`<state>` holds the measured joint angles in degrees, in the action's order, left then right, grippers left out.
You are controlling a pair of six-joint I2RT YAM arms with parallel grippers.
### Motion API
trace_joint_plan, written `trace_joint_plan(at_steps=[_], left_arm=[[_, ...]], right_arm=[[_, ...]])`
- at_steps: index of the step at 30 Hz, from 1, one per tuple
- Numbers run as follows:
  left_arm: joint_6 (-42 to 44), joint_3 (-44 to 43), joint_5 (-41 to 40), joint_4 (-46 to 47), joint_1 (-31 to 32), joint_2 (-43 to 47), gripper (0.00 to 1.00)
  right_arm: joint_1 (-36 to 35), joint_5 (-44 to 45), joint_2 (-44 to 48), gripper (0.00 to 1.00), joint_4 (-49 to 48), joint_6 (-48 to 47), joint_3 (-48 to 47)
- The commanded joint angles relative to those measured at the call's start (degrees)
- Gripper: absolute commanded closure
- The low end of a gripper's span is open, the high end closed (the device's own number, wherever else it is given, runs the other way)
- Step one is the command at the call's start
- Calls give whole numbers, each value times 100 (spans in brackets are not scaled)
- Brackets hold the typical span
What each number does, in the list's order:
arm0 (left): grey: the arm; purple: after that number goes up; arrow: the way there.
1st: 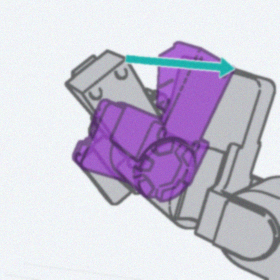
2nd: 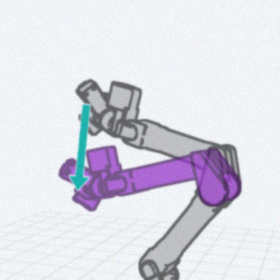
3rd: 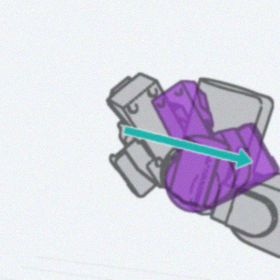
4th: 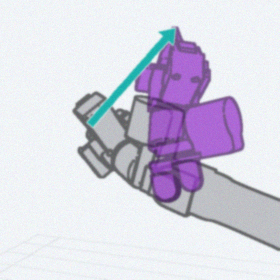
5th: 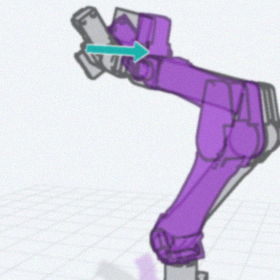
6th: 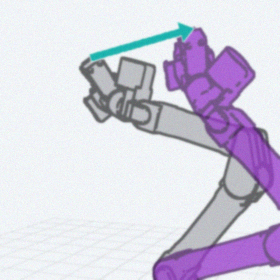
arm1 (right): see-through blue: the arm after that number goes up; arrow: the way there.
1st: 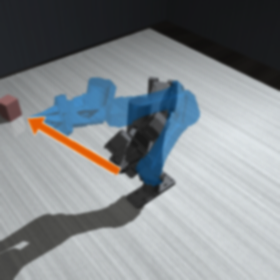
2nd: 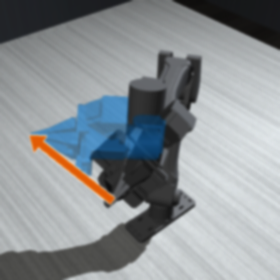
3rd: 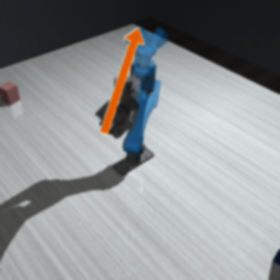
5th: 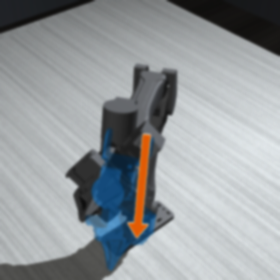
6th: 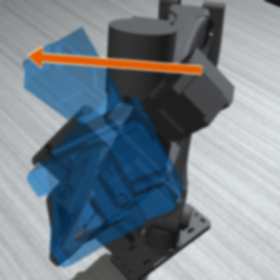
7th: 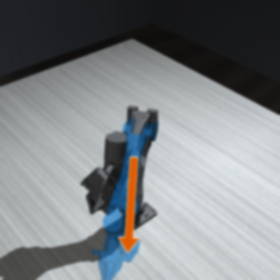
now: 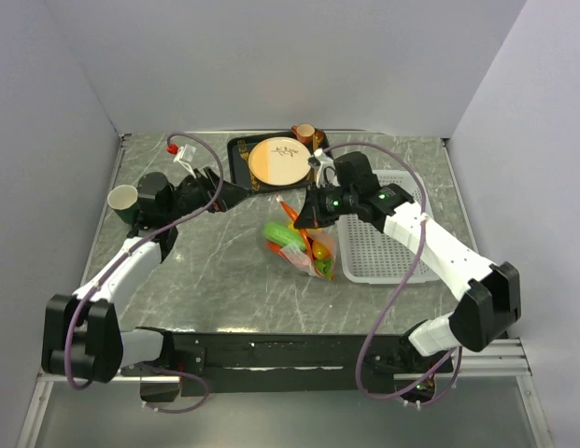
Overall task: Place the food in the zip-top bag and seal the zipper
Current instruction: Zip the zipper food storage bag at the center of the board.
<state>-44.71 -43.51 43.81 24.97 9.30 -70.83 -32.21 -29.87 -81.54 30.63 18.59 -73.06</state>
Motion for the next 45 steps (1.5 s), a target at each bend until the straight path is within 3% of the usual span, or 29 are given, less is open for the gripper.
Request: trace_joint_plan(at_steps=[1,7,11,14,16,23,28,34,38,45], left_arm=[[-669,429,759,2684,-7,-842,1],[-2383,387,1358,5854,2,-2283,1],[-3401,308,1507,7289,63,-2936,1],[-3685,185,1543,7680,177,-3148,1],[-3476,123,1577,7392,326,-3078,1],[-1527,44,1438,5012,696,-2349,1],[-936,237,1288,4080,739,-1979,1],[-601,194,1314,3629,898,-2057,4],[-214,44,1209,3121,1065,-2102,11],[-328,-131,1094,3251,1153,-2233,26]], right_arm=[[30,-45,-239,100,-242,4,46],[30,-222,-99,100,-365,75,72],[30,-98,-46,100,-295,57,63],[39,-125,-73,100,-321,92,72],[30,-98,-99,100,-347,101,81],[56,-37,-196,100,-295,66,-15],[100,-10,-292,100,-251,39,-95],[232,-28,-293,100,-268,75,-103],[276,-72,-266,100,-286,92,-86],[294,-81,-266,100,-242,83,-112]])
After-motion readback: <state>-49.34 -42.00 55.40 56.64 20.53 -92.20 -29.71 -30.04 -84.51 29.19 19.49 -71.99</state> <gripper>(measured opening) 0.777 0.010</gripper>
